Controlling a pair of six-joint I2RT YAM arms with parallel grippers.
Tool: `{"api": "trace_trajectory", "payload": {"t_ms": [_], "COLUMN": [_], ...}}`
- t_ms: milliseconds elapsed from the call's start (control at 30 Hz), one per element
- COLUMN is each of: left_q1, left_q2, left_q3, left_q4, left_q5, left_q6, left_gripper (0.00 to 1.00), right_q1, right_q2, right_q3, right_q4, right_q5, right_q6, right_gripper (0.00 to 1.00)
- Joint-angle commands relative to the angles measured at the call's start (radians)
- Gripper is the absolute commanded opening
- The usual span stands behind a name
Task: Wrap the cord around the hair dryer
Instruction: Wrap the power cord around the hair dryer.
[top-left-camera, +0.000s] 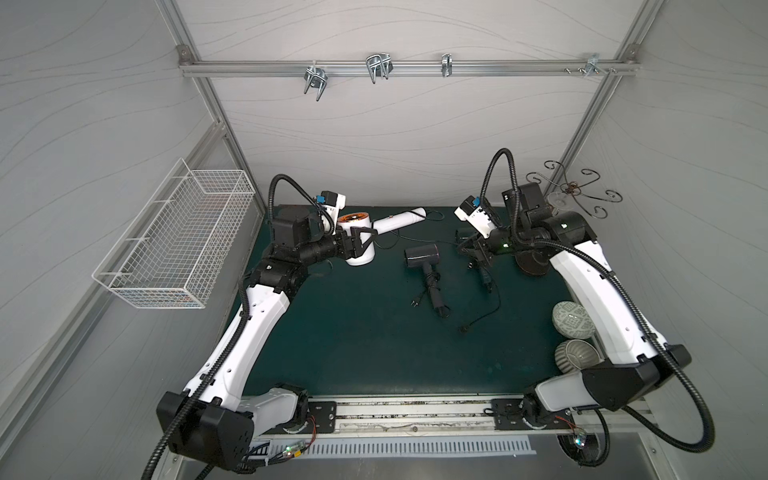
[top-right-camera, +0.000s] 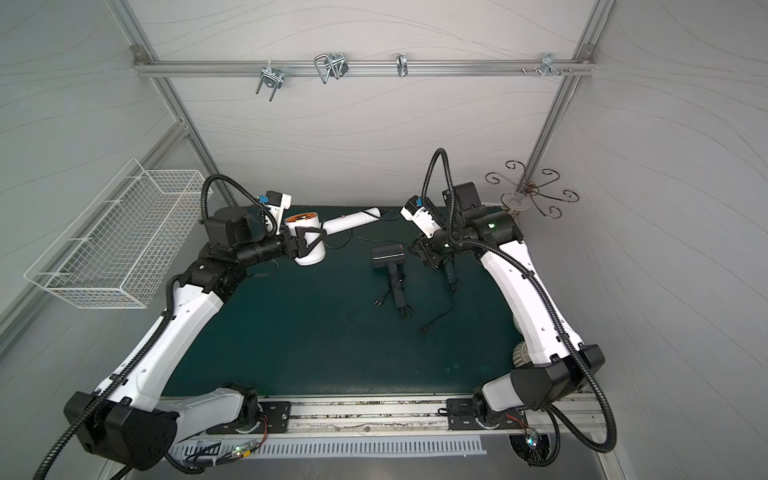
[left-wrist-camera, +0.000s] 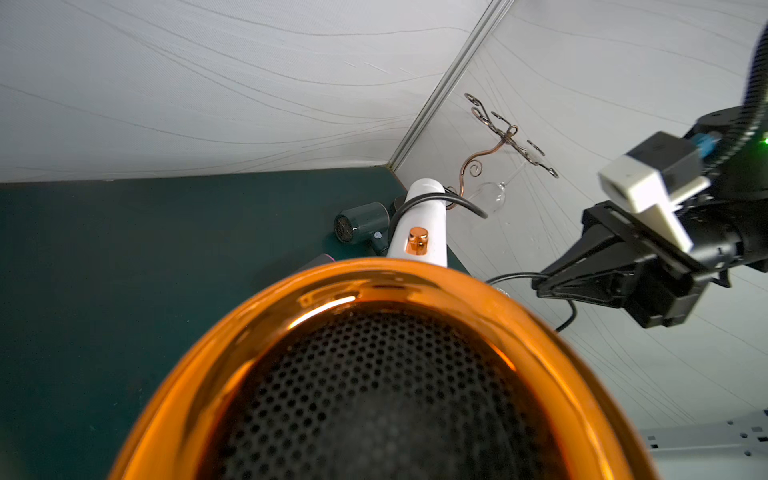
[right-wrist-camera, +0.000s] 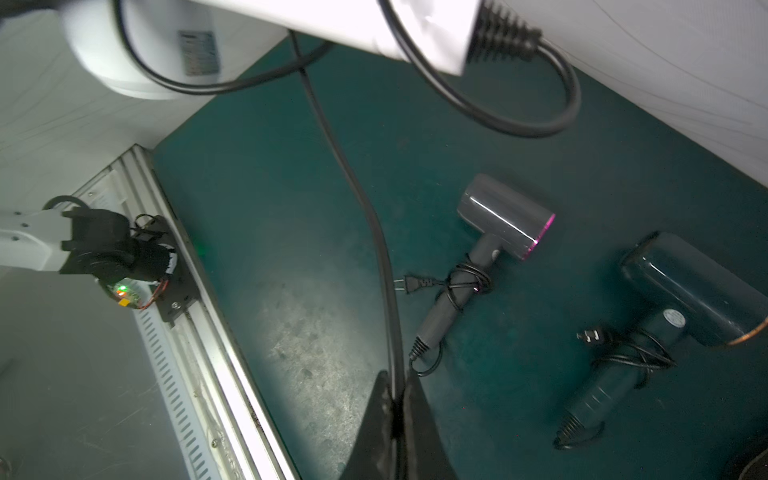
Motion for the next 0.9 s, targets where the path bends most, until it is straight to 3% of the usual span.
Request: {"api": "trace_trajectory", "payload": {"t_ms": [0, 167, 300, 467, 700, 867], "left_q1": [0.007, 0.004, 0.004, 0.007, 0.01, 0.014], "left_q2": [-0.026, -0.031, -0.036, 0.007, 0.097, 0.119], "left_q3": [0.057, 0.048, 0.056, 0.06, 0.083, 0.039], "left_q4": [0.173, 0.157, 0.068, 0.108, -0.012, -0.035], "left_q5": [0.108, 0.136, 0.019, -0.055, -0.275, -0.317], "left_q6": [-0.063, -0.065, -0.014, -0.024, 0.104, 0.149], "left_gripper": [0.0, 0.0, 0.0, 0.0, 0.0, 0.0], "right_q1": [-0.031, -0.056, -0.047, 0.129, 0.256, 0.272], "right_q2": [0.029, 0.039, -0.001, -0.019, 0.01, 0.049], "right_q3": [-0.024, -0.036, -0.046, -0.019, 0.274, 0.517], "right_q4": [0.001, 0.011, 0.019, -0.048, -0.171, -0.229], "right_q5": [0.061, 0.083, 0.05, 0.107, 0.161, 0.188], "right_q6": [0.037, 0.056, 0.042, -0.03, -0.037, -0.047], "right_gripper": [0.0, 0.0, 0.0, 0.0, 0.0, 0.0]}}
